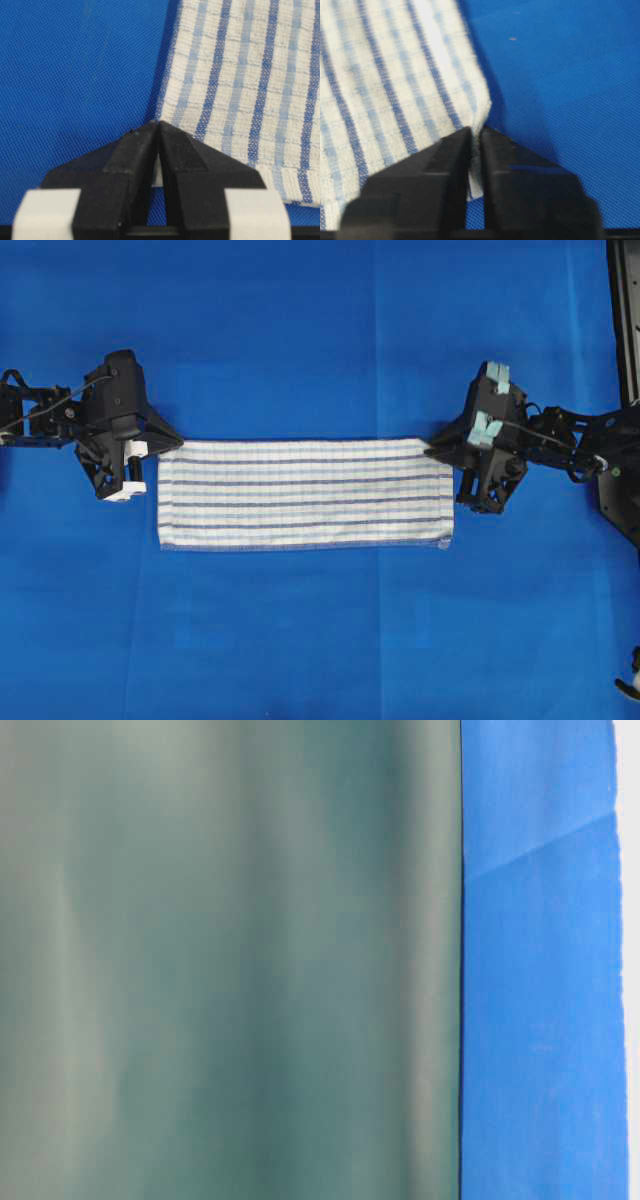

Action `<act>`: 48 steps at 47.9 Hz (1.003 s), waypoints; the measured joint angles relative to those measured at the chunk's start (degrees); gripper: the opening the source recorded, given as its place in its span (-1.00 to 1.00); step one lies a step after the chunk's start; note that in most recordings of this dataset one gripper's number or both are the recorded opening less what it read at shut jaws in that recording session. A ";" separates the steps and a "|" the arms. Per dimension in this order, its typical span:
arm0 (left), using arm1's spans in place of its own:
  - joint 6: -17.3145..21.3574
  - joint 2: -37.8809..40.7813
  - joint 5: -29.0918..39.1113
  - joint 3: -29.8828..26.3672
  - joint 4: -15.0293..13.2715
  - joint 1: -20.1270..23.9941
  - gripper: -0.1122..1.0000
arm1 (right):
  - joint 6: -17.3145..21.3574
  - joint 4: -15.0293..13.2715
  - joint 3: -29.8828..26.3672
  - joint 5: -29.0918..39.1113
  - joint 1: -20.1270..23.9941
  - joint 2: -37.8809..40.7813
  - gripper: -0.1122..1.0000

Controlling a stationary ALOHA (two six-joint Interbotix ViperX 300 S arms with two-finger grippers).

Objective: Fold the blue towel.
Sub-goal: 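Grasp the folded towel's left and right ends with both grippers, then lift the strip and rotate it vertical, laying it down lengthwise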

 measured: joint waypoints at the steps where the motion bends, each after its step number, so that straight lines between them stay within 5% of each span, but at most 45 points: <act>1: 0.00 0.00 0.09 -0.09 0.00 -0.09 -0.76 | 0.09 0.00 0.00 0.00 0.00 0.00 -0.72; 23: 0.44 -1.93 4.22 -1.23 0.09 -0.09 -0.76 | 0.00 0.00 -0.35 0.18 0.18 -0.62 -0.75; 48: 0.62 -18.72 18.28 -3.52 0.26 -1.05 -0.76 | -0.18 0.00 -0.18 6.77 -0.44 -16.70 -0.75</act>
